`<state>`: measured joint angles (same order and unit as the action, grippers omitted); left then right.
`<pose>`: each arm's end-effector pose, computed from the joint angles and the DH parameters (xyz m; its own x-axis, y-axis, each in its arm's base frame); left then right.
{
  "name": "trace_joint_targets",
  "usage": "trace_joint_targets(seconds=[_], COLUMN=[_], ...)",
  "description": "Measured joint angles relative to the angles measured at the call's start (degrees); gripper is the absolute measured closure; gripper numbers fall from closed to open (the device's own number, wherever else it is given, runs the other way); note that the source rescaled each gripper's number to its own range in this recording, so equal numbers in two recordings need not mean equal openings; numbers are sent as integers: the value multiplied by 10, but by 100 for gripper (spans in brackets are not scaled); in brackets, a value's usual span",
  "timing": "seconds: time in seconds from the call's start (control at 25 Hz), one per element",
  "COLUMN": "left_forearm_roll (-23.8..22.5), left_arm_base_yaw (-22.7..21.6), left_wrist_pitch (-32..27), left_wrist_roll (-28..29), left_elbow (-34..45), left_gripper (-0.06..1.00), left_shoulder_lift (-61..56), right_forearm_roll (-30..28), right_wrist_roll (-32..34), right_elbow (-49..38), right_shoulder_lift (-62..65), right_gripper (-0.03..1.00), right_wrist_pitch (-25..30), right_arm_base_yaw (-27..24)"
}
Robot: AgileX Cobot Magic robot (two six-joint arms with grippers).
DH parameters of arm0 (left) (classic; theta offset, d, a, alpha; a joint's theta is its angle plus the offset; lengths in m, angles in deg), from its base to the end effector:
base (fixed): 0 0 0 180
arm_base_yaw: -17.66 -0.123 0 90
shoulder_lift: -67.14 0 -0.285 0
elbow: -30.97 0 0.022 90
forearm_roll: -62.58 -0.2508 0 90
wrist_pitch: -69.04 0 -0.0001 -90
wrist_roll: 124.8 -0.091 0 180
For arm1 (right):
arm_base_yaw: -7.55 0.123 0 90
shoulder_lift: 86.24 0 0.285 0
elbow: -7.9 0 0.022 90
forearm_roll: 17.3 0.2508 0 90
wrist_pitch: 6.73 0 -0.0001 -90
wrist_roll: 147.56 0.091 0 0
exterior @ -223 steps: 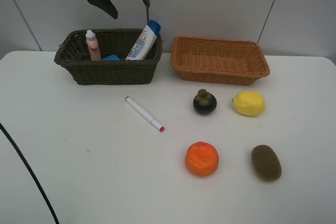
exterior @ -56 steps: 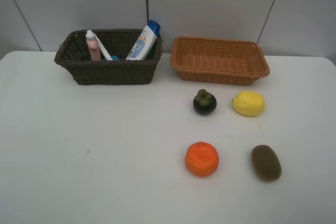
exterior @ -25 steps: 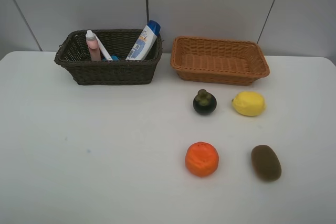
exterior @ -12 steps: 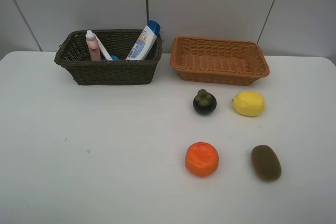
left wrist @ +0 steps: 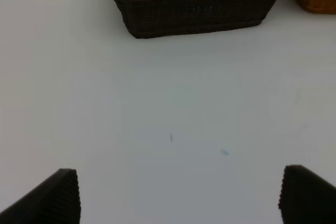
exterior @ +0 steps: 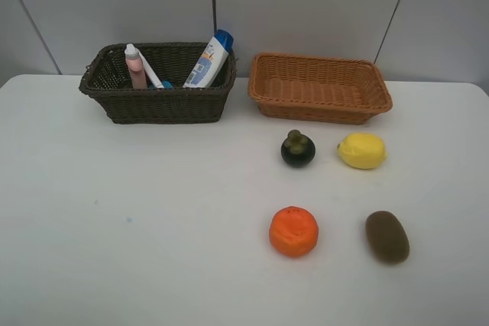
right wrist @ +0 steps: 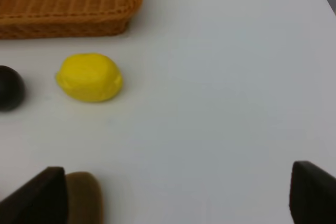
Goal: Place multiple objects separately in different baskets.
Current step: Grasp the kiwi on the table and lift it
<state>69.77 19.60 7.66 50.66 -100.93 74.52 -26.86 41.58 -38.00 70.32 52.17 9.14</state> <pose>-0.0080 -0.0097 0.2792 -0.4460 0.0339 -0.8944 0.1402 0.9896 -0.0324 0.0368 -0.0119 0.2901 -0.6061 0.0551 -0.7935 0.1291 0.9912 -0.0297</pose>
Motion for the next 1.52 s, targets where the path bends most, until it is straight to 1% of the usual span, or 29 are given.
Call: trace_joint_targets(seconds=[0.16,0.32,0.4,0.48,0.6,0.72,0.88,0.96,1.04,1.16,1.24,1.36,1.44,1.52], left_forearm_roll=[0,0,0,0,0,0,0,0,0,0,0,0,0,0], left_arm_base_yaw=[0,0,0,0,0,0,0,0,0,0,0,0,0,0], left_wrist_pitch=[1,1,1,1,1,1,1,1,1,1,1,1,1,1], left_wrist_roll=[0,0,0,0,0,0,0,0,0,0,0,0,0,0], left_elbow=[0,0,0,0,0,0,0,0,0,0,0,0,0,0], left_gripper=[-5,-5,-5,-5,-5,-5,-5,-5,-5,-5,-5,-5,-5,-5], left_shoulder_lift=[0,0,0,0,0,0,0,0,0,0,0,0,0,0], right_forearm_roll=[-32,-31,-20,-4,18,56,144,162,166,167,167,166,163,160], right_wrist_roll=[48,46,43,42,40,24,-40,-65,-70,-50,-24,9,30,49], right_elbow=[38,91,118,145,166,169,170,170,170,170,168,141,115,96], right_shoulder_lift=[-165,-355,-444,-528,-606,-647,-670,-674,-679,-691,-700,-713,-725,-736], right_gripper=[-3,-3,-3,-3,-3,-3,-3,-3,-3,-3,-3,-3,-3,-3], right_wrist_pitch=[-49,-58,-55,-38,-1,13,16,16,16,16,11,-16,-42,-66], right_arm_base_yaw=[0,0,0,0,0,0,4,20,47,94,127,185,211,223])
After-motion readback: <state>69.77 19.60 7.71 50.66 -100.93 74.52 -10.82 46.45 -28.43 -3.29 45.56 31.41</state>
